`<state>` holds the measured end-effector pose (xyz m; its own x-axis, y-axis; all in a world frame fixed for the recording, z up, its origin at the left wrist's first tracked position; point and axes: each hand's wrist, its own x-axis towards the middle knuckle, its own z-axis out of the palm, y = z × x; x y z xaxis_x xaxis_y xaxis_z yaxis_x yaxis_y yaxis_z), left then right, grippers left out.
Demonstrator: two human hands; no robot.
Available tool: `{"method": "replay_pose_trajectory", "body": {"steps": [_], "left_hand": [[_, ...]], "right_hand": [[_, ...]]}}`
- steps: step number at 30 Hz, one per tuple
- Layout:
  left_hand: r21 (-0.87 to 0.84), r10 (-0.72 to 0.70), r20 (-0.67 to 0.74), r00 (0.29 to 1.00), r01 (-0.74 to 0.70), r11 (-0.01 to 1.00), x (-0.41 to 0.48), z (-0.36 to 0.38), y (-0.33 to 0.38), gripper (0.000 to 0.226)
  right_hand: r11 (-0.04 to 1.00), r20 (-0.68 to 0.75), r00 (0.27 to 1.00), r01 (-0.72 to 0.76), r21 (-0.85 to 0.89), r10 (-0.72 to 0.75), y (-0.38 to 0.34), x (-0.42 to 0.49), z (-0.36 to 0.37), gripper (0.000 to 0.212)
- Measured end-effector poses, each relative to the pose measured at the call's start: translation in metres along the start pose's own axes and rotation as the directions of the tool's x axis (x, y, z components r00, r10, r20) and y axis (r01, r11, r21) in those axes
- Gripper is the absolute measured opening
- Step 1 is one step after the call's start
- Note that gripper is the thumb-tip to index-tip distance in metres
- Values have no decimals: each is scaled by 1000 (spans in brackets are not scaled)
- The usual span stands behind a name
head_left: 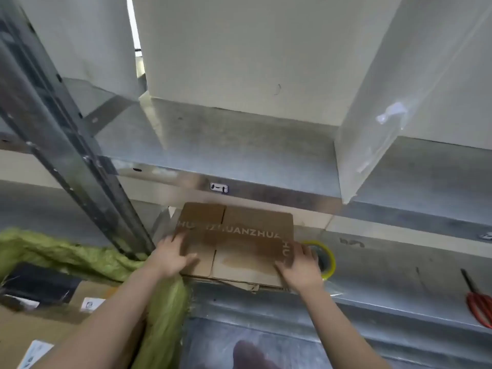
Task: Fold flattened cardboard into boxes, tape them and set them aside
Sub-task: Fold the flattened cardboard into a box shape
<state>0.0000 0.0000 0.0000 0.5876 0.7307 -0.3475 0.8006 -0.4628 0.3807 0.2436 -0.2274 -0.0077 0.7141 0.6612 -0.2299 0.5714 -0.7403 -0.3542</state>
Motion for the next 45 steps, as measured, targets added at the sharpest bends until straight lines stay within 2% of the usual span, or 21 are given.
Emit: {"method": "replay_pose_trajectory", "body": {"steps": [4,8,14,17,21,24,27,30,39,45], "left_hand": [[-74,-90,72,993,95,993,11,2,-3,90],[-170,-159,111,981,176,970,22,5,-1,93],[-213,-187,11,982,185,959,24,9,-3,87],[-281,-188,-19,982,175,944,21,8,-3,87],[-540,-193,-38,981,142,829,14,-1,-3,93],[-663,-165,-103,981,56,747,5,-7,7,76],[-616,-103,-201,974,-44,787,-7,-13,19,61],[-595,-36,-240,970,-118,795,-19,-17,34,65],[-602,12,-197,980,-130,788,-63,17,100,69],[-618,58,-198,979,-170,768,-92,64,169,69]], "right_hand": [[989,72,993,-101,108,93,4,1,4,82],[976,98,989,-129,178,113,7,6,7,89],[924,96,984,-173,340,149,9,16,6,81],[851,114,980,-200,486,165,10,17,0,75],[755,63,987,-153,637,147,13,15,-11,72],[684,23,990,-115,721,142,19,7,-22,72],[622,-25,991,-63,781,132,29,-5,-32,72],[605,-75,989,-17,796,126,45,-17,-37,74],[669,-178,971,26,743,160,114,-65,-64,71],[639,-164,972,17,769,171,200,-88,-85,67]]}}
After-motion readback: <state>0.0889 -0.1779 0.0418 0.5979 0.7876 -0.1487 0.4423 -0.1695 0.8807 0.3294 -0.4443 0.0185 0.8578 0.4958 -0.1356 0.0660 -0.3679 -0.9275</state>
